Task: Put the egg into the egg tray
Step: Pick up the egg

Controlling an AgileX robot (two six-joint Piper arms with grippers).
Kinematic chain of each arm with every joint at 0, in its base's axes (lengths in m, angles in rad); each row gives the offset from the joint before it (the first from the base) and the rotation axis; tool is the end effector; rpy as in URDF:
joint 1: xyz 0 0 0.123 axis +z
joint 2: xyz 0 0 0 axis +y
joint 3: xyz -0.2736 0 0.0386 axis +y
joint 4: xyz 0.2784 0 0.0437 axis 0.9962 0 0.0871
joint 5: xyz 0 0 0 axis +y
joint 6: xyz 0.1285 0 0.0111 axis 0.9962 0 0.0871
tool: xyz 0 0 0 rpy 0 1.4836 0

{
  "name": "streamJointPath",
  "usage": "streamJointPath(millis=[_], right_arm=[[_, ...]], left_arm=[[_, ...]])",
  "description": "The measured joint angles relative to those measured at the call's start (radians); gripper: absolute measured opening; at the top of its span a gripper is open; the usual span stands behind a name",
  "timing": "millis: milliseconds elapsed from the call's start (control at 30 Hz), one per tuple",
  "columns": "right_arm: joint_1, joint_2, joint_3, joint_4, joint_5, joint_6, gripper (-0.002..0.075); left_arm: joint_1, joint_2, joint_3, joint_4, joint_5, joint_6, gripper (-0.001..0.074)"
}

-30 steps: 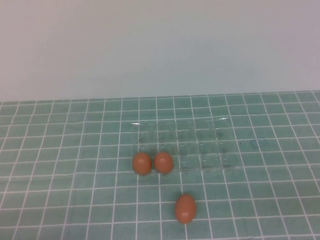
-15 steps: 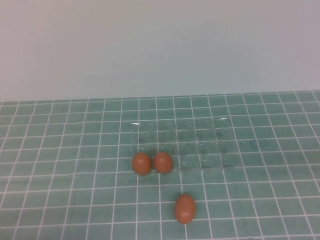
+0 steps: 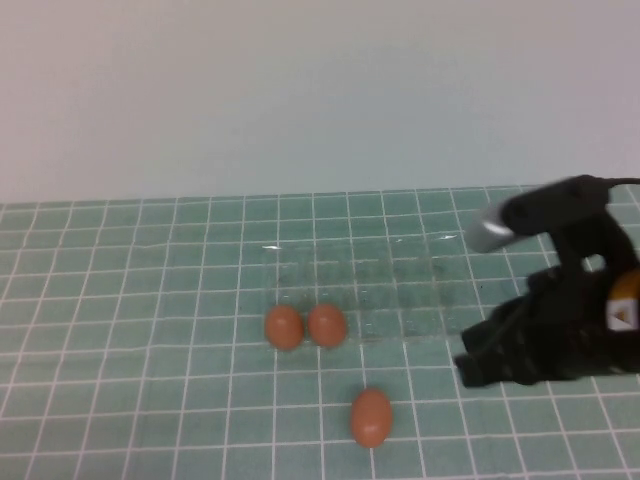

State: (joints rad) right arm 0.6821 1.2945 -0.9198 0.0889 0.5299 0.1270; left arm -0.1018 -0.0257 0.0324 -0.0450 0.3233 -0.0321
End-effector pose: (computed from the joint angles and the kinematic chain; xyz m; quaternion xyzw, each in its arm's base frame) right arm 0.2492 0.2099 0.2416 -0.2282 0.9009 0.1768 0.3241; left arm 0.1285 -0.0150 0.1653 0.0150 0.7873 -0.0600 0.6135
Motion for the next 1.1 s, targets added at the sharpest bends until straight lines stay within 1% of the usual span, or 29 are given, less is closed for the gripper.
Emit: streamJointPath(millis=[200, 300, 400, 467, 500, 567, 633, 700, 733, 800, 867, 1100], right_arm=[[0.0, 0.152, -0.049, -0.006, -0.013, 0.163, -0.0001], [0.0, 0.213, -0.074, 0.022, 0.001, 0.184, -0.0001], [0.0, 0.28, -0.146, 0.034, 0.081, 0.173, 0.0022], [0.0, 0.323, -0.212, 0.034, 0.141, 0.168, 0.0079], [0.0, 0.347, -0.247, 0.034, 0.17, 0.168, 0.0124], [0.0, 0.389, -0.31, 0.034, 0.213, 0.178, 0.0228], [0.0, 0.433, -0.378, 0.034, 0.243, 0.202, 0.0361], [0.002, 0.473, -0.426, 0.034, 0.26, 0.235, 0.0448], [0.005, 0.492, -0.444, 0.034, 0.27, 0.253, 0.0475], [0.009, 0.524, -0.46, 0.034, 0.279, 0.283, 0.0503], [0.009, 0.556, -0.466, 0.04, 0.296, 0.301, 0.0512], [0.034, 0.637, -0.466, 0.044, 0.318, 0.339, 0.0519]], left_arm=[[0.0, 0.0, 0.0, 0.0, 0.0, 0.0, -0.0001], [0.0, 0.0, 0.0, 0.0, 0.0, 0.0, -0.0001], [0.0, 0.0, 0.0, 0.0, 0.0, 0.0, -0.0001], [0.0, 0.0, 0.0, 0.0, 0.0, 0.0, -0.0001], [0.0, 0.0, 0.0, 0.0, 0.0, 0.0, -0.0001], [0.0, 0.0, 0.0, 0.0, 0.0, 0.0, -0.0001], [0.0, 0.0, 0.0, 0.0, 0.0, 0.0, -0.0001], [0.0, 0.0, 0.0, 0.0, 0.0, 0.0, -0.0001], [0.0, 0.0, 0.0, 0.0, 0.0, 0.0, -0.0001], [0.0, 0.0, 0.0, 0.0, 0.0, 0.0, -0.0001], [0.0, 0.0, 0.0, 0.0, 0.0, 0.0, -0.0001], [0.0, 0.0, 0.0, 0.0, 0.0, 0.0, -0.0001]])
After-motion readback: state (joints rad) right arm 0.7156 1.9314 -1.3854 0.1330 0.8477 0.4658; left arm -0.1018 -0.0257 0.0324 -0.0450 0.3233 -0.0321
